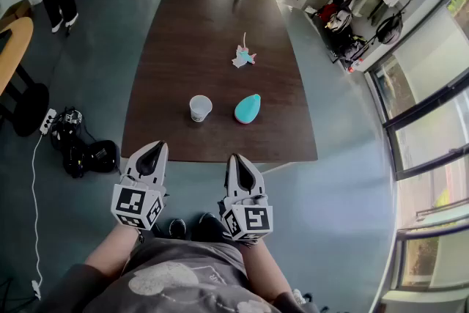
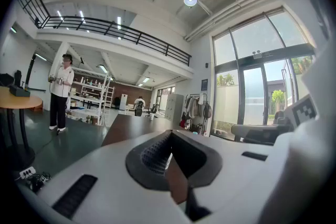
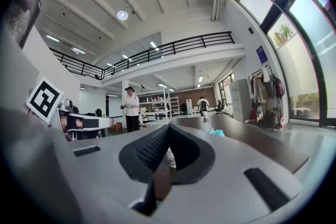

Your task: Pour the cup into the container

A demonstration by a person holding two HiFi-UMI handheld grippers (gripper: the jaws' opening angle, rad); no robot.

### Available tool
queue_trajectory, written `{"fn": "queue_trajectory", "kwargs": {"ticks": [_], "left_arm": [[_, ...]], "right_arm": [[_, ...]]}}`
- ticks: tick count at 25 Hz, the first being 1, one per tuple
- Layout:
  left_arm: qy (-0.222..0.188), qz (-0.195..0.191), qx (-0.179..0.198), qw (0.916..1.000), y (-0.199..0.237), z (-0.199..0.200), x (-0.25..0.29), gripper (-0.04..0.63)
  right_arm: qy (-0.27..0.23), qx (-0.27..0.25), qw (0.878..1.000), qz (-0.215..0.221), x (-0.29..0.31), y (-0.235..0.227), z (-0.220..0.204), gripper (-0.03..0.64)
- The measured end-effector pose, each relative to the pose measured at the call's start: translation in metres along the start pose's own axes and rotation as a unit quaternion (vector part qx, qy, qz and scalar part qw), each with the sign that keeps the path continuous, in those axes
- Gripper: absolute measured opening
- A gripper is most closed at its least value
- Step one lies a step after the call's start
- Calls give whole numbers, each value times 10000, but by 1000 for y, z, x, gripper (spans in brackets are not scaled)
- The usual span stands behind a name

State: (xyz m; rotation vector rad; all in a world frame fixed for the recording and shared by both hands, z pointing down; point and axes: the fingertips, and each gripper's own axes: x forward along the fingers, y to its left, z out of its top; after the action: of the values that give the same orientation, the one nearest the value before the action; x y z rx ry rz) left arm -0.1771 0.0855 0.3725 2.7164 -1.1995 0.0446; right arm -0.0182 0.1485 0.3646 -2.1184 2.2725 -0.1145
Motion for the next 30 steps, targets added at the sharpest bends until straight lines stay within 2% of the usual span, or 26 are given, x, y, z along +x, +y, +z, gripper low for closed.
{"fn": "queue_trajectory", "kwargs": {"ticks": [4, 9, 15, 22, 26, 30], "left_arm": [[108, 146, -44, 9998, 10, -8, 10, 8], [-27, 294, -165, 9994, 21, -13, 39, 8], [4, 623, -205, 9978, 40, -17, 78, 8], [-27, 715, -166, 9973, 45, -8, 121, 8], [10, 875, -208, 9959, 53, -13, 138, 8], [78, 1090, -270, 9936, 61, -26, 144, 8]], "right_arm": [[228, 25, 9992, 336, 19, 0, -13, -12], [273, -17, 9990, 356, 49, -19, -27, -12], [367, -86, 9980, 501, 91, -40, -38, -12], [505, -15, 9962, 712, 125, -64, -41, 0], [626, -35, 9921, 1084, 147, -62, -54, 37], [758, 20, 9853, 1533, 160, -56, -67, 116]]}}
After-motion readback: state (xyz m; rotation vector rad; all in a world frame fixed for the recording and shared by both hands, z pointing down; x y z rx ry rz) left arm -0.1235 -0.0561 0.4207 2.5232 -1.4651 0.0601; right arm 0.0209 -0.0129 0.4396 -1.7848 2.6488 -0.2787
